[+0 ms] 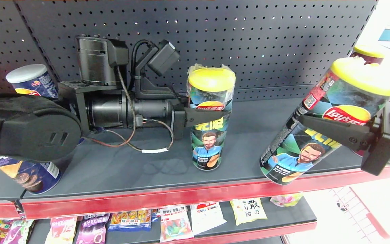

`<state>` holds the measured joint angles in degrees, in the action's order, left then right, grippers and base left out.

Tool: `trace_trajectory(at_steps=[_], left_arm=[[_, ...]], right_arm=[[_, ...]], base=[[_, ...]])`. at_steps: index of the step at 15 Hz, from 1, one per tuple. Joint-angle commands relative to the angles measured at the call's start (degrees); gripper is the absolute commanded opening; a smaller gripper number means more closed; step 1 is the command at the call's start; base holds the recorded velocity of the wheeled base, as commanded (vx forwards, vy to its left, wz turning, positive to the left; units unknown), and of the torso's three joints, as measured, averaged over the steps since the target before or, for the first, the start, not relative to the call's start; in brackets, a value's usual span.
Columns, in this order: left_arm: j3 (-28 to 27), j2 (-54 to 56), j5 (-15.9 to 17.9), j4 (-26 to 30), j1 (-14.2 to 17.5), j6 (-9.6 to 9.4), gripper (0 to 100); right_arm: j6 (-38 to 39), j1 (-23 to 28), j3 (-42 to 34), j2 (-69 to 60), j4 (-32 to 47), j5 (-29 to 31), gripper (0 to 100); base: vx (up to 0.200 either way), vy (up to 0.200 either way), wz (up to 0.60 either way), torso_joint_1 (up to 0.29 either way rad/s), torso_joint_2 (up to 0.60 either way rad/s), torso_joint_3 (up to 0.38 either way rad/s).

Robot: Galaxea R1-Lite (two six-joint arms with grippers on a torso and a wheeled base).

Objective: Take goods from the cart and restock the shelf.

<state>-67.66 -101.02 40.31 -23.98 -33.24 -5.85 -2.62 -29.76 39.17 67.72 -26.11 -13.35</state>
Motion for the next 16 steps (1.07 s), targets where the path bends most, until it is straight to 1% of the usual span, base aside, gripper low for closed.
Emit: trace_trajectory(at_steps=[1,2,3,4,5,6,7,8,10,11,12,13,15,16], left_arm=[[2.09,0.74,-0.59,-0.81,-0.24,0.05,0],[2.44,0.74,-0.68,-1.16,-0.42,0.05,0],[2.71,0.48,-0.76,-2.74,-0.68,0.23,0],[3.06,0.39,-1.20,-3.97,-0.68,1.11,0],[3.59,0.48,-2.35,-5.73,-0.95,2.60,0],[3.76,0.48,-3.05,-6.61,-1.21,3.21,0],[5.43,0.56,-5.69,-10.21,-1.91,6.12,0],[6.93,0.65,-7.62,-12.67,-2.70,7.79,0],[8.95,0.65,-8.67,-15.40,-3.32,8.40,0],[10.27,0.92,-8.67,-15.84,-3.49,8.31,0],[10.44,1.18,-8.67,-15.84,-3.49,8.31,0],[10.79,1.27,-8.32,-15.84,-3.49,8.31,0],[11.14,1.71,-5.33,-15.84,-3.49,8.05,0],[11.14,1.62,-5.25,-15.84,-3.49,8.05,0]], right_arm=[[-0.02,-0.04,-0.06,0.04,-0.08,-0.01,0],[-0.02,-0.04,-0.06,0.04,0.01,-0.01,0],[-0.02,-0.04,-0.06,0.04,-0.08,-0.01,0],[-0.02,-0.04,-0.06,0.04,0.01,-0.01,0],[-0.02,-0.04,-0.06,0.04,0.01,-0.01,0],[-0.02,-0.04,-0.06,0.04,-0.08,-0.01,0],[-0.02,-0.04,-0.06,0.04,0.01,-0.01,0],[-0.02,-0.04,-0.06,0.04,0.01,-0.01,0],[-0.02,-0.04,-0.06,0.13,-0.08,-0.01,0],[-0.02,-0.04,-0.06,0.13,-0.08,-0.01,0],[-0.02,-0.04,-0.06,0.13,-0.08,-0.01,0],[-0.02,-0.04,-0.14,0.13,0.01,-0.01,0],[-0.02,-0.04,-0.14,0.13,0.01,-0.01,0],[-0.02,-0.04,-0.14,0.13,-0.08,-0.01,0]], base=[[0.000,0.000,0.00,0.000,0.00,0.000],[0.000,0.000,0.00,0.000,0.00,0.000],[0.000,0.000,0.00,0.000,0.00,0.000],[0.000,0.000,0.00,0.000,0.00,0.000],[0.000,0.000,0.00,0.000,0.00,0.000],[0.000,0.000,0.00,0.000,0.00,0.000],[0.000,0.000,0.00,0.000,0.00,0.000],[0.000,0.000,0.00,0.000,0.00,0.000],[0.000,0.000,0.00,0.000,0.00,0.000],[0.000,0.000,0.00,0.000,0.00,0.000],[0.000,0.000,0.00,0.000,0.00,0.000],[0.000,0.000,0.00,0.000,0.00,0.000],[0.000,0.000,0.00,0.000,0.00,0.000],[0.000,0.000,0.00,0.000,0.00,0.000]])
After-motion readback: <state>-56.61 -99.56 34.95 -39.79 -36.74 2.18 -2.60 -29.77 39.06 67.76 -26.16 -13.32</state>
